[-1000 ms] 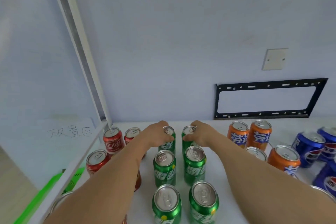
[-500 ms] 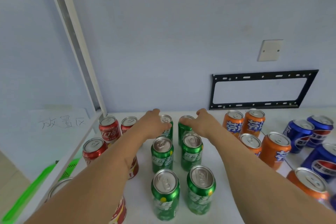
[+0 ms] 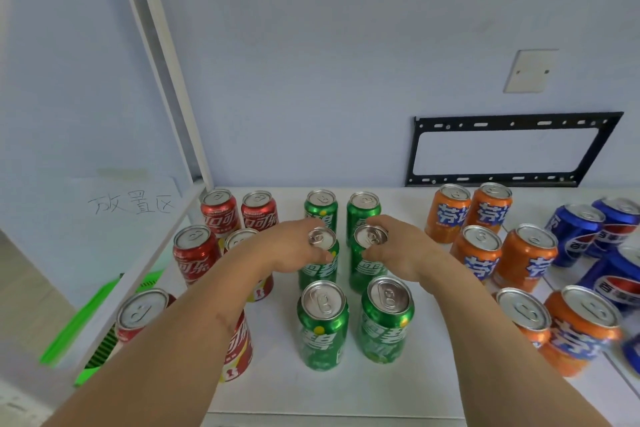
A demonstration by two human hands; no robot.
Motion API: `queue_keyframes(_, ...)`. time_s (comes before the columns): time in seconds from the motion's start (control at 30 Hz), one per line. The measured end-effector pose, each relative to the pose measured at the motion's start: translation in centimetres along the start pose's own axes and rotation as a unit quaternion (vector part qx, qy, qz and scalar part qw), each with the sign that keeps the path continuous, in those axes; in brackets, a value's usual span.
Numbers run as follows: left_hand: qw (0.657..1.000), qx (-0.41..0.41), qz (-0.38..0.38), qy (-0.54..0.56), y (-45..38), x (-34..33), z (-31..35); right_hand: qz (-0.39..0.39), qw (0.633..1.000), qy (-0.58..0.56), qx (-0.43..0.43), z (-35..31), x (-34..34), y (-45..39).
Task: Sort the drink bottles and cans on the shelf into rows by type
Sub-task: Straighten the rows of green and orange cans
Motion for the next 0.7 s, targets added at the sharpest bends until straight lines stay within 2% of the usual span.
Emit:
queue_keyframes(0.07,1.000,0.012,0.001,0.004,0.2,-0.1,-0.1,0.000,1.000,-0.016,0.002,0.0,0.0,0.3)
queue_keyframes(0.13,0.999,0.016,0.035,0.025,0.7,-0.2,0.1,0.023,0.998,-0.057,-0.001,0.3,0.0,1.0)
queue_keyframes(0.2,0.989,0.008,0.133,0.067,2.1,0.0,0.5,0.073,0.992,-0.107,0.001,0.9,0.3,2.1)
queue_keyframes(0.27,0.965,-0.003,0.237,0.114,4.3,-0.6,0.9,0.135,0.979,-0.155,0.011,1.7,0.2,3.8)
queue_keyframes(0.3,0.953,-0.008,0.264,0.146,5.5,-1.6,1.0,0.159,0.971,-0.177,0.020,2.1,-0.2,4.9)
queue_keyframes(0.37,0.935,-0.018,0.274,0.223,7.7,-4.4,1.2,0.187,0.956,-0.220,0.045,3.0,-1.4,6.9)
queue_keyframes(0.47,0.916,-0.022,0.260,0.305,9.1,-7.6,1.0,0.180,0.945,-0.261,0.081,4.6,-4.0,8.7)
queue_keyframes(0.57,0.916,-0.005,0.252,0.313,9.1,-8.2,0.3,0.160,0.947,-0.266,0.083,6.4,-6.3,9.2)
queue_keyframes(0.7,0.922,0.000,0.233,0.310,8.9,-8.0,-0.2,0.175,0.961,-0.203,0.073,7.7,-7.3,9.0)
Point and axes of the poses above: each hand's wrist, its own y-axis away from the middle knuckle, its own x-axis out of the back of the hand, z = x × y, the point moved 6 cm from there along -y, towards the middle knuckle, and after that the axes turned 3 degrees about -y, right-handed, at the moved point
